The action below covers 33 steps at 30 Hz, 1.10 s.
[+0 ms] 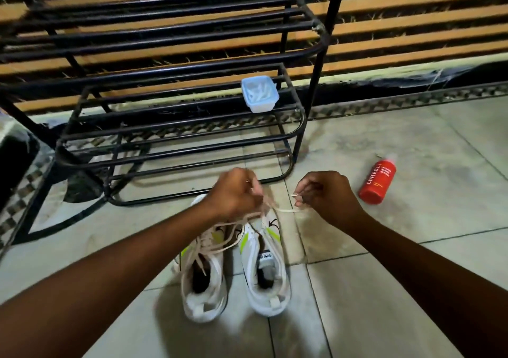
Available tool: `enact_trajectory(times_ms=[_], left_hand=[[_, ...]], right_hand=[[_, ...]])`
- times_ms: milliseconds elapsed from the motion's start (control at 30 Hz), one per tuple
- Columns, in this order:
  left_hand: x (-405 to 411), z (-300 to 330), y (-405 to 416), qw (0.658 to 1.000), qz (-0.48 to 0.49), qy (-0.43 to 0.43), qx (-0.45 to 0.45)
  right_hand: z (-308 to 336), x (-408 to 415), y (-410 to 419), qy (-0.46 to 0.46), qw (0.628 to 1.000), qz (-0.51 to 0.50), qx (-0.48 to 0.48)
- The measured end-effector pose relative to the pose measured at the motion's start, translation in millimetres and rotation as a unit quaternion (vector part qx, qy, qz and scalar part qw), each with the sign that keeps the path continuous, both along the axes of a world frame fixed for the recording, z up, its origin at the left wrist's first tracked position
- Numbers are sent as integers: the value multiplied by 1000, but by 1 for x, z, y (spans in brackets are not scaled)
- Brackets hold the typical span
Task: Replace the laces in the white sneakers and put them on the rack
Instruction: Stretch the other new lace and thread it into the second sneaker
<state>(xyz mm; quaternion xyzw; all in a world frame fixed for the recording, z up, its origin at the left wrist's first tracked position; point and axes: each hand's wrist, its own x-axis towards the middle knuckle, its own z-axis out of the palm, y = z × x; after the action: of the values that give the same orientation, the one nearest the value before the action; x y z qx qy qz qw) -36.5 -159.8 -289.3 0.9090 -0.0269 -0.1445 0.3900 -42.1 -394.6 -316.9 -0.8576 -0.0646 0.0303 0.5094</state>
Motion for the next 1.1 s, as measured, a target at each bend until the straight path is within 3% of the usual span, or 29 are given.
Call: enact_trajectory(times_ms=[67,133,300,433,500,567,700,1000,1100], left_hand=[[13,12,-6,990,70,-15,-118],[16,14,-6,978,104,-34,-177],[-15,-9,17,989,62,-114,-70],[-67,-24,18,1000,-17,2,-9],[-83,-34,17,996,-73,1,54],[-87,-42,16,994,-58,-11,97],[-84,-45,11,995,17,8,97],[-83,-44,22,980,113,142,-87],[-83,-44,23,972,121,167,-109]], right_hand=[[0,0,1,-14,1000,-11,10],[-3,-3,5,-18,999,-25,16],[-16,-14,25,-2,1000,-11,27],[-27,-20,42,0,1000,22,-2],[-33,-21,49,18,999,47,-18],[-37,-20,55,27,997,64,-29],[-40,-20,70,22,997,73,-20],[-51,-18,89,-54,983,149,-94],[-54,-19,92,-61,987,126,-78]])
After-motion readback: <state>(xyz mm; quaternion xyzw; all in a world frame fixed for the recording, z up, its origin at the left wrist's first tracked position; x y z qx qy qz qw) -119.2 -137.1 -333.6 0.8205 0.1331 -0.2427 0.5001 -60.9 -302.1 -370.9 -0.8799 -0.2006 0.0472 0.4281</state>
